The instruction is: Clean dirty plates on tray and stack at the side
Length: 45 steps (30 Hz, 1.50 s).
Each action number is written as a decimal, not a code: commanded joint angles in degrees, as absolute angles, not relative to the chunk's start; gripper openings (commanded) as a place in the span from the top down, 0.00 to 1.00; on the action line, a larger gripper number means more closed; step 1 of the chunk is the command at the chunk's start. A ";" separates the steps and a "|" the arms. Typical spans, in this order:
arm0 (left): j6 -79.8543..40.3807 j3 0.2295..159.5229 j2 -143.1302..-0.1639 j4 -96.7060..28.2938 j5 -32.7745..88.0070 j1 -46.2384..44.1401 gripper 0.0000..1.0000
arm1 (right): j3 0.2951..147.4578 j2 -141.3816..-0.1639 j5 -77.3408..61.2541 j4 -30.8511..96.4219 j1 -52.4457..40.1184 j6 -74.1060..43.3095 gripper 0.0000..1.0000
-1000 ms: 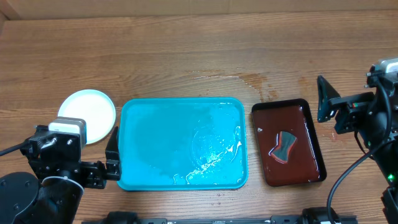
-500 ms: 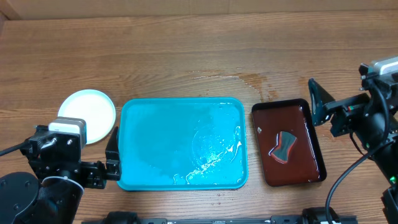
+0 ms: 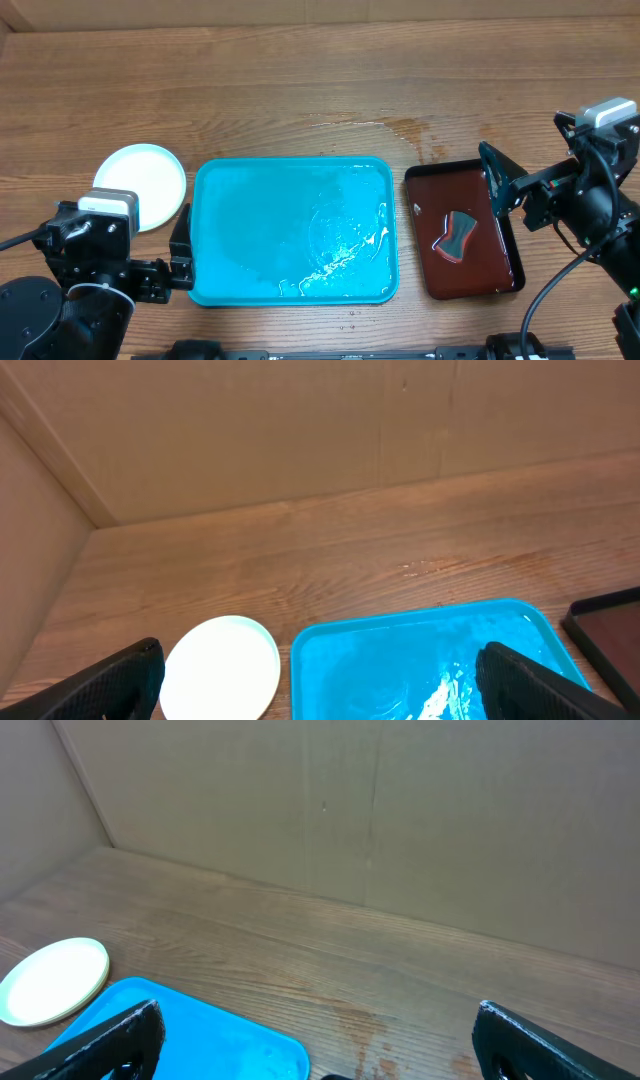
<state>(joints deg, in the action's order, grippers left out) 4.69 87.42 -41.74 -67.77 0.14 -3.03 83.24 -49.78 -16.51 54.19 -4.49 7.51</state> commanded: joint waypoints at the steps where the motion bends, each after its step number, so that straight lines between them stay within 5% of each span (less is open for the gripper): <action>1: 5.17 87.57 -41.82 -67.72 -0.62 -3.18 0.00 | 84.51 -49.65 -16.62 54.13 -4.45 7.57 0.00; 22: 5.17 87.57 -41.82 -67.72 -0.62 -3.18 0.00 | 81.10 -41.52 -15.07 54.08 -4.45 7.60 0.00; 45: 5.17 87.57 -41.82 -67.72 -0.62 -3.18 0.00 | 44.23 -7.77 -15.75 33.74 -4.45 7.53 0.00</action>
<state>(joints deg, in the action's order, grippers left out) 4.69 87.42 -41.74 -67.77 0.14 -3.03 48.12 -9.63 -15.68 36.10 -4.49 7.53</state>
